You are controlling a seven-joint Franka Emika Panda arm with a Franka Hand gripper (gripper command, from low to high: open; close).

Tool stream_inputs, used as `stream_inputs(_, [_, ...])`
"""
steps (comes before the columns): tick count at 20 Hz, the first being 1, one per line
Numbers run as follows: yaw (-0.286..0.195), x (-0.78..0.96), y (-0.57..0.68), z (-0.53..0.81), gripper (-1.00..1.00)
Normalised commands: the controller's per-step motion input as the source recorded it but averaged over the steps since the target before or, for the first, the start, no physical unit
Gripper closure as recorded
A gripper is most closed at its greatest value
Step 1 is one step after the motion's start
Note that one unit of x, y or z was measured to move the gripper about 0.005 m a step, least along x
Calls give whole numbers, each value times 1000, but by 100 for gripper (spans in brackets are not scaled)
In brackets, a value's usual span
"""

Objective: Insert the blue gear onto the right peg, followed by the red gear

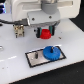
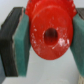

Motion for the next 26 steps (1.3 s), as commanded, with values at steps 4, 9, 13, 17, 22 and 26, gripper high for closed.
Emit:
stream_inputs(4, [0, 621, 14, 352, 100])
stream_inputs(9, [0, 667, 16, 283, 100])
stream_inputs(13, [0, 659, 8, 167, 100])
stream_inputs(17, [0, 584, 9, 46, 100])
stream_inputs(22, [0, 417, 7, -10, 100])
stream_inputs(26, [0, 273, 0, -65, 100])
